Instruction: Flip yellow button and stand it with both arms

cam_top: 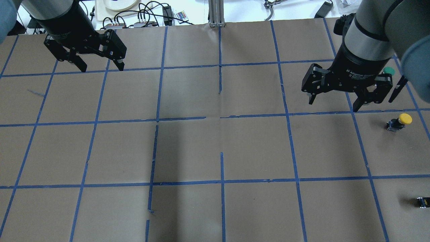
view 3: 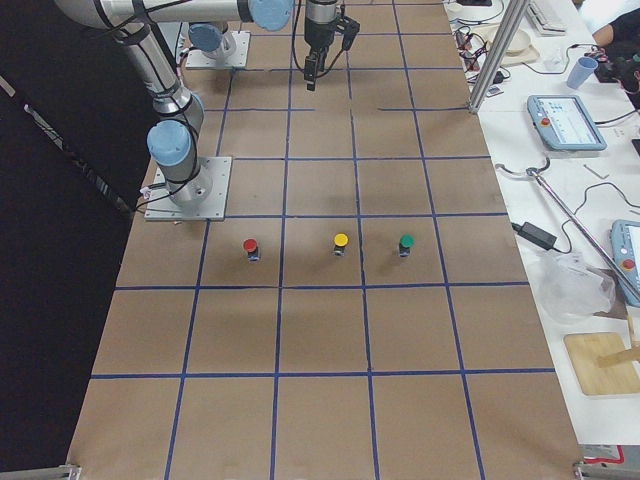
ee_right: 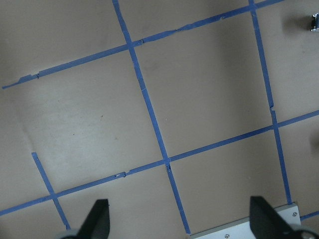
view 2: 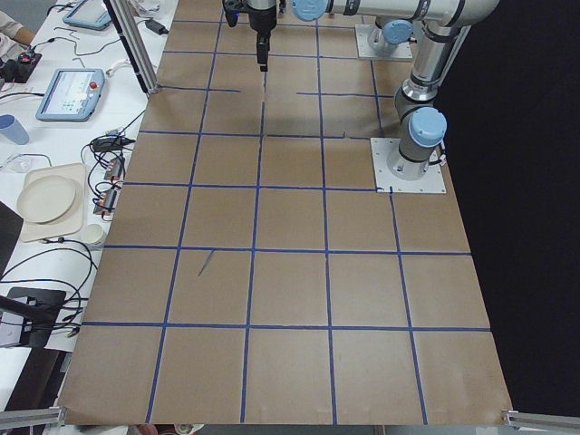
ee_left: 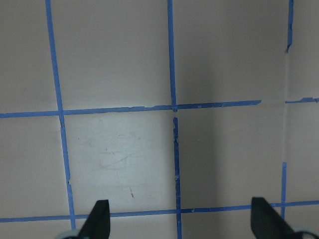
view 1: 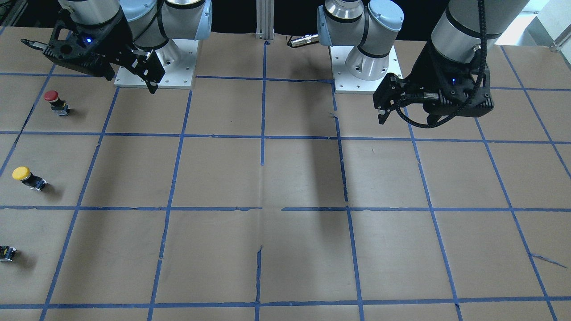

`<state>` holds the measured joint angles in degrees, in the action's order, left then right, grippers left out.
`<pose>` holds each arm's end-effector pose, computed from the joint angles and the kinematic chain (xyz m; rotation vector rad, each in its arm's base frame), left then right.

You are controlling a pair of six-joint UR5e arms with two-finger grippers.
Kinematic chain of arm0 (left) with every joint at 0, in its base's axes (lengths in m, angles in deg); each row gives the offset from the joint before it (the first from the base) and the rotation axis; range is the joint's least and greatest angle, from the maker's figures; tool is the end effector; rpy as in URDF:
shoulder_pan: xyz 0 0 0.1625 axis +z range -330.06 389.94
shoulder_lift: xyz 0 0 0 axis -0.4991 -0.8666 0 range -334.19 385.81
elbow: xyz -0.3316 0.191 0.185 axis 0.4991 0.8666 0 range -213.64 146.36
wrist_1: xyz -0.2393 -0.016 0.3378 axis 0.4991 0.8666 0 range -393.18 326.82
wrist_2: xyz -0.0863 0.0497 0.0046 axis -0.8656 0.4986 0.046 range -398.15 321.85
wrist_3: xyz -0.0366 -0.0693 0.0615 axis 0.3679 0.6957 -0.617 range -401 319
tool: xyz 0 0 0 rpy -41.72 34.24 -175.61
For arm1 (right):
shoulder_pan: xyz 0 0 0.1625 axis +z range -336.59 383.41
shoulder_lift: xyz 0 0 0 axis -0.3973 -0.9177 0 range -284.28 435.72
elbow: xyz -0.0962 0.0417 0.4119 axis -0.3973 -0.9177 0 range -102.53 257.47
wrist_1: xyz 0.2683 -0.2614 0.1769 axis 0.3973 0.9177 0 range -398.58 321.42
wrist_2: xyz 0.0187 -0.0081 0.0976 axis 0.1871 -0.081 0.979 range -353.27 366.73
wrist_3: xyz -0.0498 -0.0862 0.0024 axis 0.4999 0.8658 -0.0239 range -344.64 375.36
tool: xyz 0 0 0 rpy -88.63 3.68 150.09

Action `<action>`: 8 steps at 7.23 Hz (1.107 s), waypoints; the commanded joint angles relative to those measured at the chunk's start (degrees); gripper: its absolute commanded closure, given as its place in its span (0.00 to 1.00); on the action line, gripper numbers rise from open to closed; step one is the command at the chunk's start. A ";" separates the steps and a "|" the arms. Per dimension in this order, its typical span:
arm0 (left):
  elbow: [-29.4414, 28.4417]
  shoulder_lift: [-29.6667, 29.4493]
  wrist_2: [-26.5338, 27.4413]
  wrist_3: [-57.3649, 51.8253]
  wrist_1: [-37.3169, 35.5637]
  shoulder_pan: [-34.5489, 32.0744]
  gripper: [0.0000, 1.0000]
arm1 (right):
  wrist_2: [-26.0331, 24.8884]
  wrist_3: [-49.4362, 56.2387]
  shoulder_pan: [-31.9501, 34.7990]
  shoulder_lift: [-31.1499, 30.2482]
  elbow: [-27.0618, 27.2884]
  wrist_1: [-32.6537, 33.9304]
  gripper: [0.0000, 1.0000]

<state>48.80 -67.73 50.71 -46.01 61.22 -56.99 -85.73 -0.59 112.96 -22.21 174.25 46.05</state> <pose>-0.1074 -0.5229 0.5140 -0.0526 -3.1208 -0.0084 0.1256 -0.4266 0.4848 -0.4381 -3.0562 -0.1040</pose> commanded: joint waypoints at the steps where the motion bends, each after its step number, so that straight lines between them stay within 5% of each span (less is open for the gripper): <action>1: -0.01 -0.07 0.00 0.00 -0.18 0.00 0.00 | 0.70 4.24 -0.43 -1.21 0.07 -0.52 0.00; 8: 0.26 -0.16 0.09 0.00 -0.27 0.00 0.00 | 2.46 6.03 -0.43 -1.21 -0.02 -0.43 0.00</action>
<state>48.98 -67.88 50.78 -46.01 60.95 -56.99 -83.25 5.42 112.53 -23.37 174.19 45.68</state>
